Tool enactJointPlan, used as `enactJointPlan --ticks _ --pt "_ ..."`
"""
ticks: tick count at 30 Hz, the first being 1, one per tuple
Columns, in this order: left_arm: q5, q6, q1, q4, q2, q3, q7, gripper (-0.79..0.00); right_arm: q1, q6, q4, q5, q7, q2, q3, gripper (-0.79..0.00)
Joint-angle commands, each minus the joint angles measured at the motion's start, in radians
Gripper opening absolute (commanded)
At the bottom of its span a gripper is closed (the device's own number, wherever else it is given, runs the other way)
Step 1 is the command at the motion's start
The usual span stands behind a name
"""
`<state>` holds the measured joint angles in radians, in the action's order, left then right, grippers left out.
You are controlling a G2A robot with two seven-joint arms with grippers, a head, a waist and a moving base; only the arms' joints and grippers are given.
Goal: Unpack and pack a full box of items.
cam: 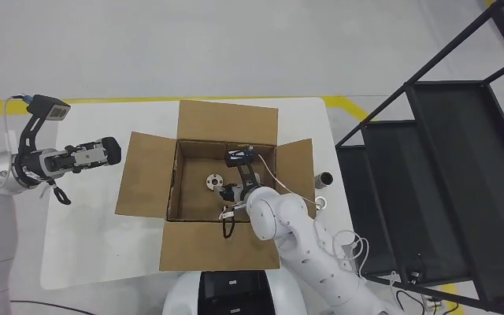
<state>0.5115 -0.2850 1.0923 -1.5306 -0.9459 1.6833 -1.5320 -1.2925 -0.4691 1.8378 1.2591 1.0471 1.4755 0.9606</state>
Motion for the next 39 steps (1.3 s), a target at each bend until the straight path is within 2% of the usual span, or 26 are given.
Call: enactJointPlan --ticks 1,28,30,33,39 --pt "0.000 0.000 0.000 0.000 0.000 0.000 0.000 0.000 0.000 0.000 0.000 0.000 0.000 0.000 0.000 0.000" --pt "0.000 0.000 0.000 0.000 0.000 0.000 0.000 0.000 0.000 0.000 0.000 0.000 0.000 0.000 0.000 0.000" --pt "0.000 0.000 0.000 0.000 0.000 0.000 0.000 0.000 0.003 0.041 -0.010 -0.013 -0.016 0.001 -0.011 0.000" --pt "0.000 0.000 0.000 0.000 0.000 0.000 0.000 0.000 0.054 0.141 -0.103 -0.046 -0.055 0.007 -0.040 0.000" --pt "0.000 0.000 0.000 0.000 0.000 0.000 0.000 0.000 0.205 0.192 -0.347 -0.137 -0.134 0.050 -0.132 0.000"
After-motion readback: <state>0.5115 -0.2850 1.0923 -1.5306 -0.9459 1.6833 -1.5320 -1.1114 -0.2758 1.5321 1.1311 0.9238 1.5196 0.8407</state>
